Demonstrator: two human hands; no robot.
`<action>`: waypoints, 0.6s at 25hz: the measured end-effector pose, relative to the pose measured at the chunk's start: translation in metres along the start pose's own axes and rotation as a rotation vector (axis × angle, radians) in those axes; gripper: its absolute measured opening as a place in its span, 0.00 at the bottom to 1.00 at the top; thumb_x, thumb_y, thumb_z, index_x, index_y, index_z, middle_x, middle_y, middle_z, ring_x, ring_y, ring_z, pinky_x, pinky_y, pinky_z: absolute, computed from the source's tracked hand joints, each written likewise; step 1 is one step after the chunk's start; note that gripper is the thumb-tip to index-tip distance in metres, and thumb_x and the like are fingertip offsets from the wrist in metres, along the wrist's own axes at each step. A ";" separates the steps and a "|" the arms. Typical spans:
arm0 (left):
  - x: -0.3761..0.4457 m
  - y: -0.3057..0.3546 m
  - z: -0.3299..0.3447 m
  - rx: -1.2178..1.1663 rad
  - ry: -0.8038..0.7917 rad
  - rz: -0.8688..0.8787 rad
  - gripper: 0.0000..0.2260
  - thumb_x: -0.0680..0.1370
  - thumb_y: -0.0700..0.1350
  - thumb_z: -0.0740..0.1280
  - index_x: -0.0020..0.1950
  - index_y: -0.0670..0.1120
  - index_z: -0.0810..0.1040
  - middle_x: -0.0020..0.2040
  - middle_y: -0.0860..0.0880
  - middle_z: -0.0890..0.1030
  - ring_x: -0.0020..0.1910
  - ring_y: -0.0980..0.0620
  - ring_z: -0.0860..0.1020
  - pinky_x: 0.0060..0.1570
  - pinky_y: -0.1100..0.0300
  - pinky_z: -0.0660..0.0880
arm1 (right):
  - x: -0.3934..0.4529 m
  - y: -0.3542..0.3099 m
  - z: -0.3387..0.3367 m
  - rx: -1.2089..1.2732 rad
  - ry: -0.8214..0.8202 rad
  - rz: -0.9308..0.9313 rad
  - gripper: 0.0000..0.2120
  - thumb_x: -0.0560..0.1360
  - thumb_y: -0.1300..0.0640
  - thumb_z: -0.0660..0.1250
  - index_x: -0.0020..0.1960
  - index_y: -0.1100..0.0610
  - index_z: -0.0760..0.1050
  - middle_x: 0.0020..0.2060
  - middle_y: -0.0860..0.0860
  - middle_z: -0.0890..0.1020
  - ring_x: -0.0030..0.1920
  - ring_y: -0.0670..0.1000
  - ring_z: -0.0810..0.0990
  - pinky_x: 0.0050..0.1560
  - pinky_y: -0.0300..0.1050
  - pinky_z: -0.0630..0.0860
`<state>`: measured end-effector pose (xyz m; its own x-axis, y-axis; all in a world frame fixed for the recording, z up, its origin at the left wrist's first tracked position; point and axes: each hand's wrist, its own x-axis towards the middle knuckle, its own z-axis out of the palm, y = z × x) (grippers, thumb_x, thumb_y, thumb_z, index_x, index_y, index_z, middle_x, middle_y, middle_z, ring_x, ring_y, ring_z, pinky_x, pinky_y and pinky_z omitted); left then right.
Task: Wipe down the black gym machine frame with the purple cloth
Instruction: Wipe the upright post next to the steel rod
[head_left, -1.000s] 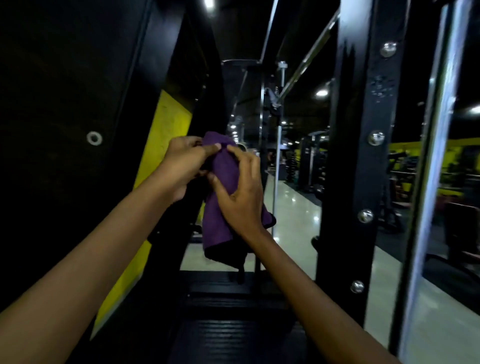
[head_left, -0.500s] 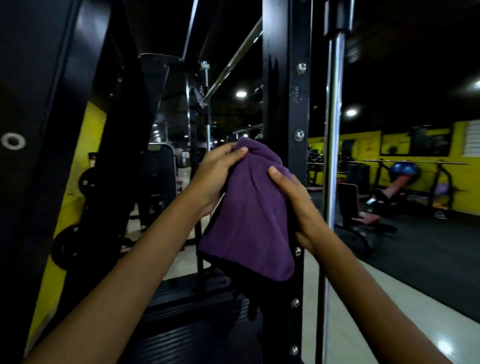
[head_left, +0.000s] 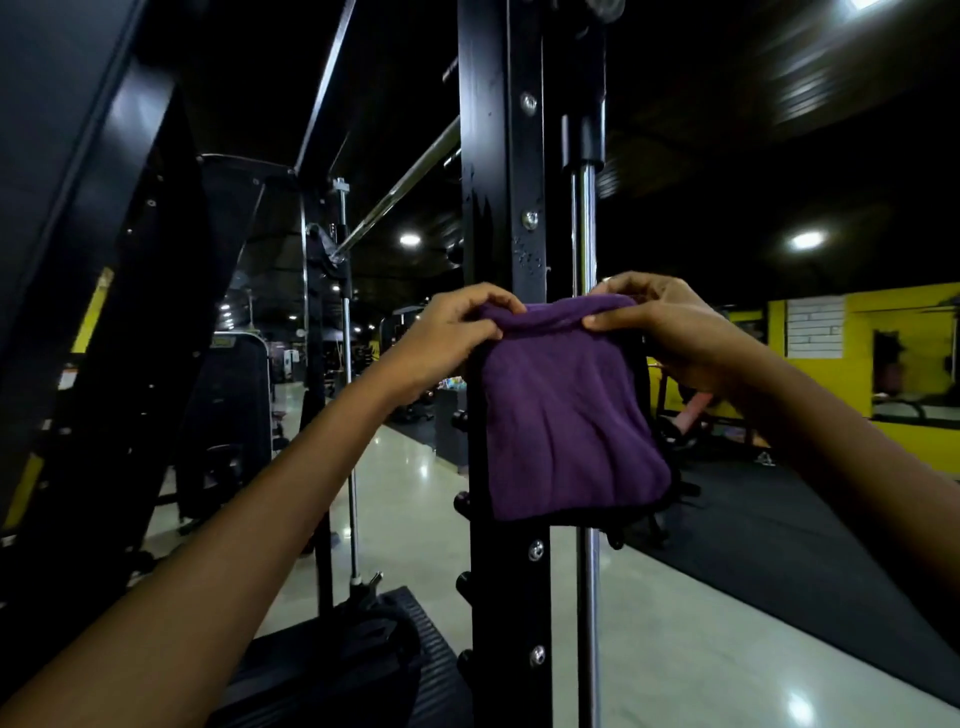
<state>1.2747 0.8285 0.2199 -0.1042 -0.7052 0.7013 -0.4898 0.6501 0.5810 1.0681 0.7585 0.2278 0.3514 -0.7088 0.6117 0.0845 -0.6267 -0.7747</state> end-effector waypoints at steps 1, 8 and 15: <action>0.007 0.004 0.000 0.057 0.030 0.008 0.14 0.77 0.32 0.60 0.47 0.50 0.78 0.46 0.50 0.78 0.43 0.54 0.76 0.42 0.61 0.75 | 0.006 -0.003 -0.003 -0.034 -0.012 -0.028 0.13 0.67 0.70 0.71 0.43 0.54 0.74 0.38 0.50 0.79 0.42 0.48 0.77 0.47 0.42 0.74; 0.067 0.029 0.005 -0.051 0.125 -0.001 0.08 0.78 0.35 0.65 0.45 0.49 0.77 0.42 0.51 0.79 0.40 0.58 0.77 0.38 0.70 0.74 | 0.051 -0.013 -0.024 -0.226 0.063 -0.461 0.23 0.69 0.76 0.66 0.41 0.50 0.62 0.44 0.54 0.71 0.46 0.49 0.72 0.46 0.39 0.72; 0.146 0.072 0.017 -0.139 0.422 0.142 0.12 0.73 0.34 0.71 0.52 0.45 0.72 0.46 0.47 0.79 0.44 0.54 0.77 0.44 0.64 0.76 | 0.091 -0.044 -0.029 -0.769 0.423 -0.681 0.13 0.72 0.66 0.62 0.48 0.53 0.81 0.57 0.51 0.73 0.55 0.49 0.73 0.56 0.46 0.62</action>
<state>1.2099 0.7673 0.3573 0.2135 -0.4484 0.8680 -0.3724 0.7840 0.4966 1.0697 0.7120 0.3221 0.0929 -0.1019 0.9904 -0.5133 -0.8573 -0.0401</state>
